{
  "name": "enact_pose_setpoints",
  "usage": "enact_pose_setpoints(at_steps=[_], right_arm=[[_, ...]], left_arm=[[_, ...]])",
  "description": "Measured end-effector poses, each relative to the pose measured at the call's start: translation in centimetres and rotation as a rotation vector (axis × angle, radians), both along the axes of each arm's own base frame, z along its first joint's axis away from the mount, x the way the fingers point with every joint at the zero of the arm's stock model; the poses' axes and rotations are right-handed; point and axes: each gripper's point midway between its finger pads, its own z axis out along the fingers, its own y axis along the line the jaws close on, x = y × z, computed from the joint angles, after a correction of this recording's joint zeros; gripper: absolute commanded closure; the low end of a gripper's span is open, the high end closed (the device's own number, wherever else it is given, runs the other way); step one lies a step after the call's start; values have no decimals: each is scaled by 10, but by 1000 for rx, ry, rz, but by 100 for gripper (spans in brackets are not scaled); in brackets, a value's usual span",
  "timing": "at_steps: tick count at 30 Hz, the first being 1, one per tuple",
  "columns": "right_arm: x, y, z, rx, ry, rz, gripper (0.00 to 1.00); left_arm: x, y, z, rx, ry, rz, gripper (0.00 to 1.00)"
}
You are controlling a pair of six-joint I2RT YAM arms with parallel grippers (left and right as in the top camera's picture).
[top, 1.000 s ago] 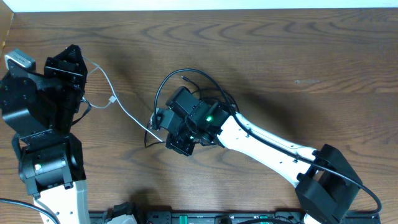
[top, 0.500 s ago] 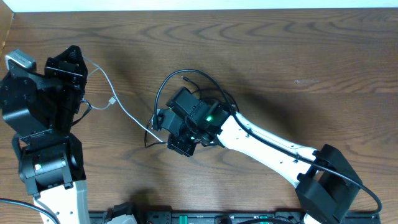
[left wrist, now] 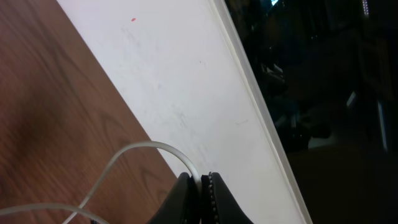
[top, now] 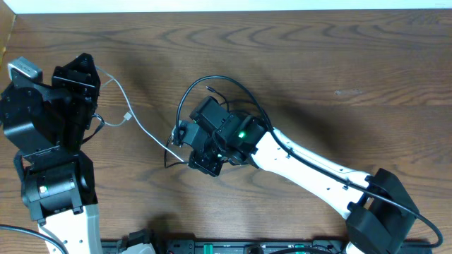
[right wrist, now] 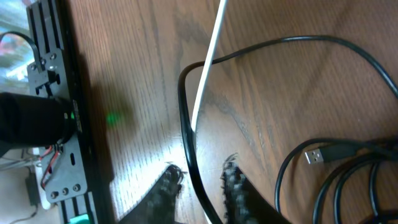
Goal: Untangle cables
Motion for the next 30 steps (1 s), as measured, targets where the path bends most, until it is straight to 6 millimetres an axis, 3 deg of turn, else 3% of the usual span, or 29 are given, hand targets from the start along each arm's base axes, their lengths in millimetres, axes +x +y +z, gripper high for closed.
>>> enact_pose_setpoints(at_steps=[30], right_arm=[[0,-5,-4,-26,0,-8,78]], left_arm=[[0,0,0,0,0,0,92]])
